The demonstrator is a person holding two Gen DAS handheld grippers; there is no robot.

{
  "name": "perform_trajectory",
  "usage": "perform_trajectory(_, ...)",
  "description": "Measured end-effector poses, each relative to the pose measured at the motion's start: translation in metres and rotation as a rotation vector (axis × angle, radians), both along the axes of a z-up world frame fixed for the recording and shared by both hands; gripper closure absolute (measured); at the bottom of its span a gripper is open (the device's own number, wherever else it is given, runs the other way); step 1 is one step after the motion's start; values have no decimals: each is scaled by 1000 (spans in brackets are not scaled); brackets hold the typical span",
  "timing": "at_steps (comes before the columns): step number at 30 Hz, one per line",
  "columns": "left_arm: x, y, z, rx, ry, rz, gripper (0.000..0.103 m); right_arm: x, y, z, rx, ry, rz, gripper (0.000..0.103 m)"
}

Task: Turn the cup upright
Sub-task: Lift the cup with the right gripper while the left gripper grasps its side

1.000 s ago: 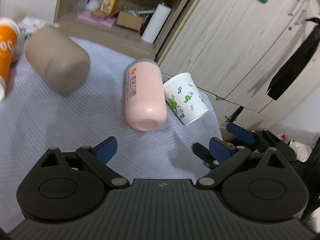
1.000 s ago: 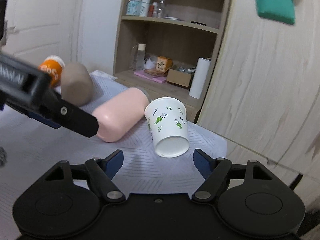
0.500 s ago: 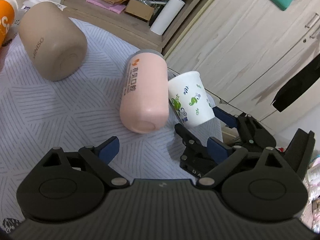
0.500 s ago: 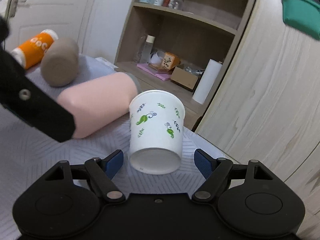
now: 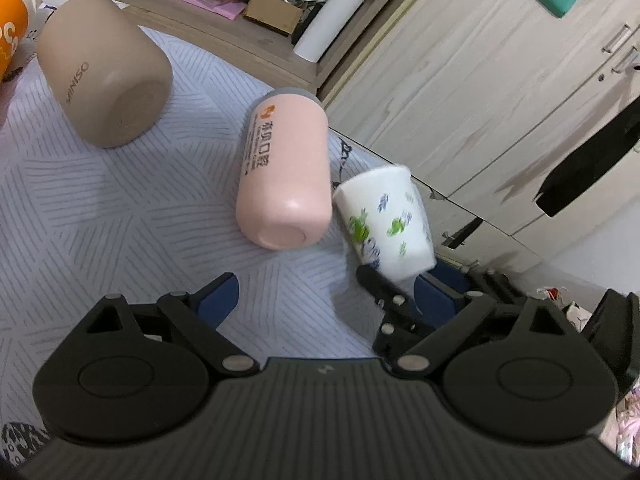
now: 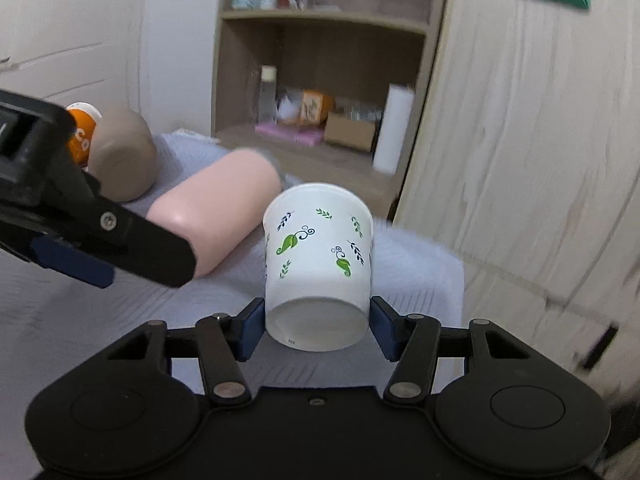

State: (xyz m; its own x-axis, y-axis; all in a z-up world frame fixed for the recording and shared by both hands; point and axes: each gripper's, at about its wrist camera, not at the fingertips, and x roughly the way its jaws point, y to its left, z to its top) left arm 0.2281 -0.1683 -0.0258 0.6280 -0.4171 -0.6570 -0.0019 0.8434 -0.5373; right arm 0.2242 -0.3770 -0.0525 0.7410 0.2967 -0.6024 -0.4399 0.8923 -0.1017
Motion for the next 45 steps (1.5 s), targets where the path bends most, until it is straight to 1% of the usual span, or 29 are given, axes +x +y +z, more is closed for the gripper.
perform_trajectory(4, -8, -6, -2, 5, -14, -41, 8, -20, 1, 2, 18, 6, -20, 42)
perform_trajectory(8, -12, -7, -7, -34, -2, -62, 8, -41, 3, 6, 38, 9, -61, 42)
perform_trajectory(13, -17, -5, -10, -71, 3, -95, 8, -65, 8, 9, 92, 41, -88, 42)
perform_trajectory(17, -22, 1, -20, -100, 34, -95, 8, -77, 19, 9, 79, 28, -107, 42)
perform_trajectory(20, -24, 5, -27, -146, 57, -105, 8, -86, 23, 10, 106, 33, -123, 42)
perform_trajectory(22, -25, 6, -28, -155, 57, -112, 9, -92, 26, 9, 121, 40, -132, 42)
perform_trajectory(25, -27, 6, -28, -166, 49, -129, 13, -104, 30, 6, 125, 51, -122, 42)
perform_trajectory(27, -28, 5, -30, -177, 55, -147, 24, -108, 33, 4, 138, 61, -129, 42)
perform_trajectory(28, -29, 5, -32, -183, 61, -152, 27, -108, 35, 3, 146, 69, -132, 42)
perform_trajectory(30, -31, 7, -36, -202, 75, -158, 43, -109, 39, 2, 150, 80, -133, 42)
perform_trajectory(31, -32, 9, -39, -208, 79, -153, 45, -110, 41, 1, 149, 83, -130, 42)
perform_trajectory(40, -37, 13, -39, -187, 43, -178, 46, -109, 51, 2, 128, 95, -123, 42)
perform_trajectory(45, -50, 24, -35, -134, -12, -197, 46, -115, 61, 3, 146, 108, -98, 41)
